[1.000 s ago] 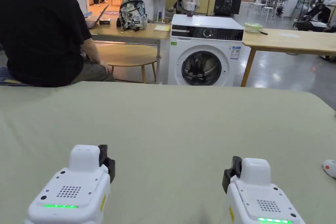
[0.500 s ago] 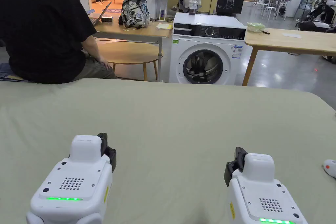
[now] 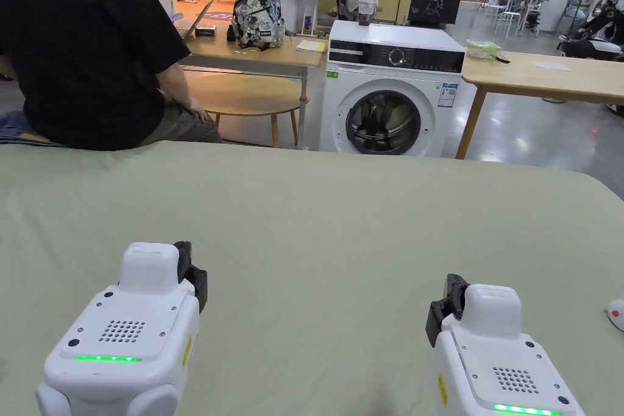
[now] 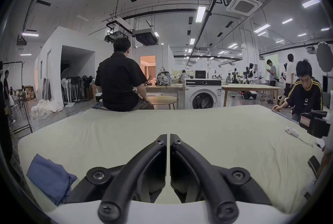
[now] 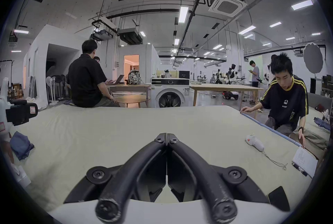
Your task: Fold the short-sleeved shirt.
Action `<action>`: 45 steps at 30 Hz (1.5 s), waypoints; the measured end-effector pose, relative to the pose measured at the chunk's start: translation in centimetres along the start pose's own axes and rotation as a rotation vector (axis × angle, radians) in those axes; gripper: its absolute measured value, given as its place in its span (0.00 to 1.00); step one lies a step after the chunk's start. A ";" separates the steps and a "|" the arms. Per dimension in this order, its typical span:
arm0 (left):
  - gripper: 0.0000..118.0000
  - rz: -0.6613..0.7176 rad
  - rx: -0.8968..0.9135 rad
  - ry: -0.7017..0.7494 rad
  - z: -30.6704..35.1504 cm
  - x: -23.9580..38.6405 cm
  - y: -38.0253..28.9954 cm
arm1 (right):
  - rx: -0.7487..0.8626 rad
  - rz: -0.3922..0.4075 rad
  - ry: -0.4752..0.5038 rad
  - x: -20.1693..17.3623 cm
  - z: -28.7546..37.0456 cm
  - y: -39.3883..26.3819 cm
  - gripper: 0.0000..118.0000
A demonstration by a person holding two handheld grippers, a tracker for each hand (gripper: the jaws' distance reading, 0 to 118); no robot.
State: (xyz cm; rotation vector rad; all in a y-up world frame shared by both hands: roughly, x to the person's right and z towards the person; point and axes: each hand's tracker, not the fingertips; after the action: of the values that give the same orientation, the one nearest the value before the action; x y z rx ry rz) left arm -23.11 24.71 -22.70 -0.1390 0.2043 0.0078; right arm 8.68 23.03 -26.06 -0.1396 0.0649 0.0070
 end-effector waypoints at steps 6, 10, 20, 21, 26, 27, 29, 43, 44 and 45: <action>0.00 -0.005 -0.004 0.007 0.0 -0.1 -0.2 | -0.010 -0.006 0.003 -0.2 -0.1 -0.3 0.00; 0.00 0.002 -0.003 0.013 0.0 -0.1 -0.2 | -0.011 0.004 0.005 -0.2 -0.2 -0.5 0.00; 0.22 0.004 0.003 0.018 -0.1 -0.2 0.1 | -0.017 0.012 0.003 -0.6 -0.3 -0.5 0.30; 0.32 0.006 0.001 0.022 -0.1 -0.2 0.2 | -0.021 0.015 0.002 -0.6 -0.4 -0.4 0.44; 0.46 0.026 0.002 0.034 -0.1 -0.5 0.0 | -0.013 0.021 -0.027 -0.7 -0.3 -0.4 0.66; 0.48 0.030 0.003 0.035 -0.1 -0.6 0.0 | -0.006 0.018 -0.028 -0.7 -0.3 -0.5 0.68; 0.50 0.030 0.002 0.038 -0.1 -0.6 -0.1 | -0.006 0.019 -0.030 -0.6 -0.3 -0.4 0.73; 0.65 0.040 -0.011 0.014 -0.3 -0.4 0.1 | 0.010 0.006 0.007 -0.7 -0.1 0.3 0.77; 0.65 0.036 -0.012 0.021 -0.4 -0.4 0.1 | 0.011 0.005 0.010 -0.7 -0.1 0.3 0.77; 0.65 0.031 -0.012 0.025 -0.4 -0.4 0.1 | 0.012 0.003 0.012 -0.7 -0.1 0.4 0.77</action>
State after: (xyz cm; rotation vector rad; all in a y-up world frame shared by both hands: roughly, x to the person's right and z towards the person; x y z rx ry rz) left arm -23.57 24.81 -23.03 -0.1480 0.2309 0.0384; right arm 7.99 23.43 -26.15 -0.1278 0.0767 0.0085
